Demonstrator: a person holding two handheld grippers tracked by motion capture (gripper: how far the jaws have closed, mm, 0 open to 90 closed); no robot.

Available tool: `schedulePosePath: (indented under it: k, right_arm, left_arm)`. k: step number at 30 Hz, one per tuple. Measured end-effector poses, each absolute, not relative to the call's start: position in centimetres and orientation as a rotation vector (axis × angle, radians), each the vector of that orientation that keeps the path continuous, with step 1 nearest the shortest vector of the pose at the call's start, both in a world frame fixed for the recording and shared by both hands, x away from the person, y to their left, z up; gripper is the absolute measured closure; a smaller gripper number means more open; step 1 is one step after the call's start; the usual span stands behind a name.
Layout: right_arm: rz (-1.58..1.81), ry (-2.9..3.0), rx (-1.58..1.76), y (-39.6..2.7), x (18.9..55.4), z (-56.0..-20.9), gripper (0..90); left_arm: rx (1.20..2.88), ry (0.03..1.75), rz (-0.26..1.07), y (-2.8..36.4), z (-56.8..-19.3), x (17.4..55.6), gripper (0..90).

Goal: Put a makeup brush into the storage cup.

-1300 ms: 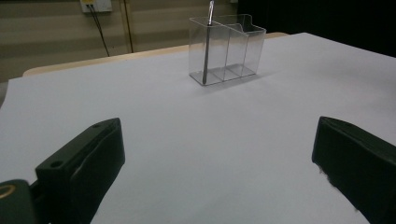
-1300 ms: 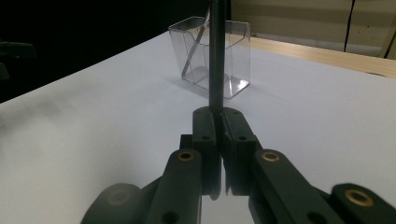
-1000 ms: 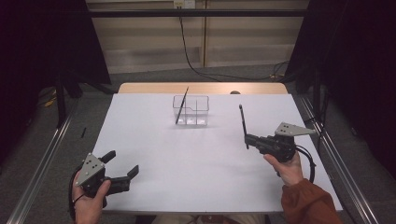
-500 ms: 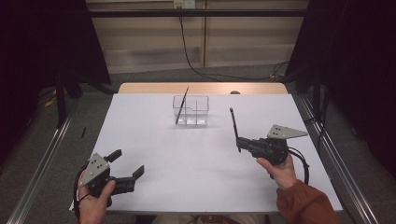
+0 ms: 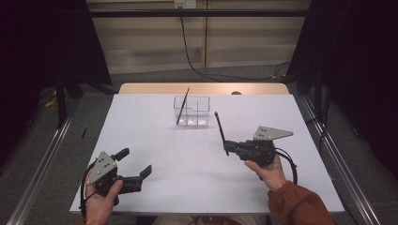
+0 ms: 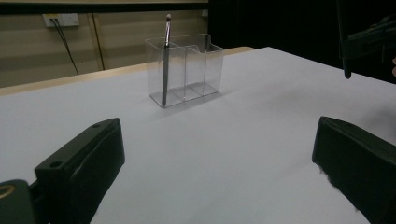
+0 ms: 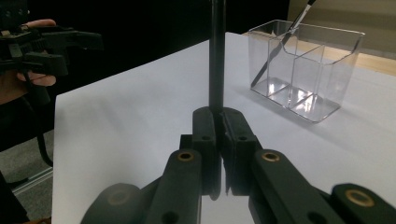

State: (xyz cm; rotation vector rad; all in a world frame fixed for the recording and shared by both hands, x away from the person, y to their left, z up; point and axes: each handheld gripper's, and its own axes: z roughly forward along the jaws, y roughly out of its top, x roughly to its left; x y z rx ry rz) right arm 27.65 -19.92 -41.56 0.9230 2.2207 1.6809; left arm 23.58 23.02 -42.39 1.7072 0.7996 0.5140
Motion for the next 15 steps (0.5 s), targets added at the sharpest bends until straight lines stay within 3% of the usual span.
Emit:
schedulePosePath:
  k: [15]
  right_arm:
    - [1.711, 2.222, 0.878, -18.4, 28.3, -40.4, 84.7]
  left_arm:
    - [1.744, 0.696, 0.485, 19.6, -41.6, 24.3, 2.2]
